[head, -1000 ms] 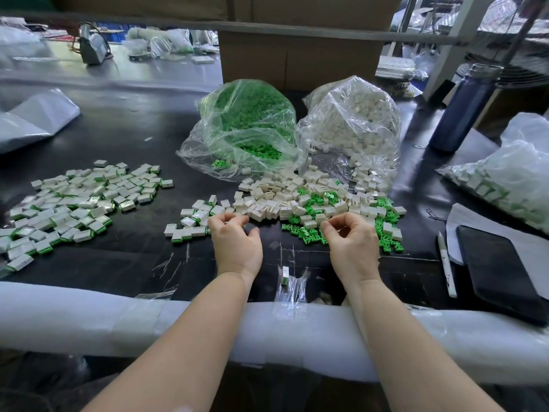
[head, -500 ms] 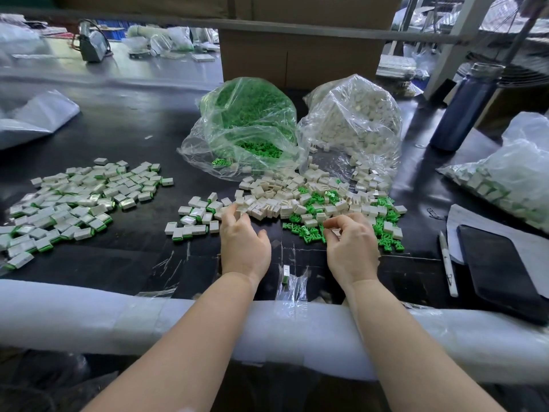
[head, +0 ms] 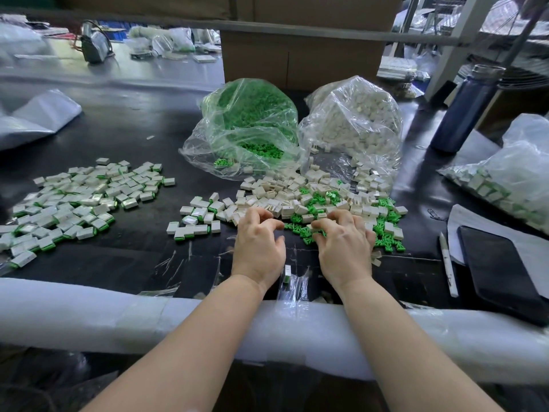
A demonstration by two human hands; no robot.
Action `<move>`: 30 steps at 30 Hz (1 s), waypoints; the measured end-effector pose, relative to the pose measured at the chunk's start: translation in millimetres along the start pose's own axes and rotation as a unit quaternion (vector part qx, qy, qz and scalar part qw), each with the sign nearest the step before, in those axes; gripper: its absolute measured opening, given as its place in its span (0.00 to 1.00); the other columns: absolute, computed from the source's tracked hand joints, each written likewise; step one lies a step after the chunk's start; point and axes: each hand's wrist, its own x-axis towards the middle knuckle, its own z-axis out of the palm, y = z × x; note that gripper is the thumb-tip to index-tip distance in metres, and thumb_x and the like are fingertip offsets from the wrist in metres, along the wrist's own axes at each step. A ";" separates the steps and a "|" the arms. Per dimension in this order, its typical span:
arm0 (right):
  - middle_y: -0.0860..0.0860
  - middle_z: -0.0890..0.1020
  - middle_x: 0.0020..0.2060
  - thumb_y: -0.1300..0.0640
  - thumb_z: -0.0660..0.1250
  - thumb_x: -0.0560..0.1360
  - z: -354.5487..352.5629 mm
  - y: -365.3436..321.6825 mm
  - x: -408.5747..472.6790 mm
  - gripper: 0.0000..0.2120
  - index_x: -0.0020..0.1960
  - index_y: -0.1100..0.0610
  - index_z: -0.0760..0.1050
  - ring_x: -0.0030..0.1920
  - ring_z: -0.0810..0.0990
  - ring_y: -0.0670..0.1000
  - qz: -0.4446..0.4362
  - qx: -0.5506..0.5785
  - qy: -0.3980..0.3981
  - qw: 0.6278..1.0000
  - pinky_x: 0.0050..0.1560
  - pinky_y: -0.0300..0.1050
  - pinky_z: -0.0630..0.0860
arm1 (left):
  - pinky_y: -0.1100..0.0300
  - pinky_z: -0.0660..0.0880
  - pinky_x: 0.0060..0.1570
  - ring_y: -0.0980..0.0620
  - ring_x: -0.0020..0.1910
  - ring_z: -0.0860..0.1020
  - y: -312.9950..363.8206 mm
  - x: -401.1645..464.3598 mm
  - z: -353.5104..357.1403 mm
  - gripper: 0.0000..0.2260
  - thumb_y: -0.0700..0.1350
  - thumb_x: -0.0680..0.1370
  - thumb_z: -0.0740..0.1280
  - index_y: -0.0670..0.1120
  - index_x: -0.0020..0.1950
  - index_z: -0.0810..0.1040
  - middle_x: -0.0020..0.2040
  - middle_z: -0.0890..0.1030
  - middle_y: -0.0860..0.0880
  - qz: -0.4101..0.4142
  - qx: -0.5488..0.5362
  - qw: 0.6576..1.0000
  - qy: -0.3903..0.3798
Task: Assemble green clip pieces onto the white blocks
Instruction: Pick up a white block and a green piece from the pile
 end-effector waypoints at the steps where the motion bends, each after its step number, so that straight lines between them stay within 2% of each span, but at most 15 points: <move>1: 0.49 0.71 0.64 0.53 0.62 0.78 0.1 0.3 0.1 0.10 0.57 0.49 0.78 0.64 0.65 0.53 0.001 0.003 0.003 1.000 0.58 0.48 0.55 | 0.73 0.55 0.56 0.51 0.60 0.66 0.0 0.0 0.4 0.11 0.40 0.76 0.65 0.42 0.57 0.79 0.55 0.67 0.50 0.002 0.000 1.000 -0.002; 4: 0.47 0.73 0.63 0.53 0.62 0.78 0.0 0.1 -0.5 0.09 0.56 0.50 0.78 0.64 0.65 0.53 -0.005 0.003 0.013 1.000 0.56 0.47 0.54 | 0.72 0.57 0.56 0.52 0.59 0.67 -0.3 0.6 1.4 0.10 0.40 0.76 0.66 0.42 0.56 0.79 0.54 0.66 0.52 0.007 0.003 1.000 -0.009; 8: 0.43 0.74 0.63 0.53 0.58 0.80 -0.5 -2.0 -1.5 0.12 0.60 0.46 0.76 0.63 0.65 0.51 -0.029 -0.001 0.016 0.999 0.53 0.47 0.52 | 0.71 0.59 0.56 0.52 0.59 0.67 -0.7 1.1 2.2 0.09 0.41 0.76 0.66 0.43 0.56 0.79 0.53 0.67 0.52 0.009 0.003 1.000 -0.020; 12: 0.47 0.72 0.62 0.52 0.55 0.81 0.8 -1.8 -0.3 0.14 0.62 0.47 0.75 0.62 0.64 0.53 -0.029 -0.015 -0.007 0.999 0.56 0.50 0.55 | 0.70 0.60 0.56 0.52 0.58 0.67 -0.8 1.0 2.5 0.09 0.40 0.76 0.66 0.44 0.55 0.79 0.51 0.65 0.54 0.010 0.001 1.000 -0.024; 18: 0.48 0.74 0.57 0.56 0.60 0.79 1.1 -2.5 0.1 0.08 0.54 0.51 0.76 0.59 0.66 0.53 -0.020 -0.014 0.014 1.000 0.50 0.47 0.53 | 0.72 0.58 0.55 0.53 0.57 0.66 -0.4 0.8 2.5 0.08 0.41 0.76 0.66 0.44 0.54 0.80 0.51 0.65 0.54 0.012 -0.003 1.000 -0.027; 21: 0.45 0.78 0.53 0.61 0.62 0.77 1.6 -3.2 -0.8 0.09 0.51 0.51 0.76 0.57 0.67 0.51 -0.032 -0.019 0.034 0.999 0.45 0.44 0.49 | 0.72 0.58 0.56 0.52 0.58 0.67 -0.1 0.9 2.3 0.08 0.41 0.76 0.66 0.44 0.53 0.80 0.51 0.65 0.54 0.011 -0.007 1.000 -0.028; 26: 0.43 0.77 0.59 0.57 0.58 0.80 1.7 -2.7 0.0 0.14 0.62 0.47 0.75 0.60 0.66 0.51 -0.045 -0.009 0.016 0.999 0.51 0.47 0.53 | 0.72 0.58 0.55 0.51 0.58 0.67 0.0 1.0 2.5 0.08 0.41 0.76 0.66 0.44 0.53 0.80 0.51 0.65 0.53 0.012 -0.007 0.999 -0.029; 30: 0.45 0.74 0.60 0.57 0.57 0.81 3.4 -2.6 1.3 0.16 0.65 0.45 0.73 0.61 0.64 0.52 -0.048 -0.038 -0.004 0.998 0.50 0.47 0.51 | 0.73 0.57 0.54 0.52 0.57 0.67 -0.5 0.6 2.7 0.07 0.41 0.76 0.67 0.44 0.53 0.80 0.51 0.65 0.53 0.013 -0.008 0.999 -0.029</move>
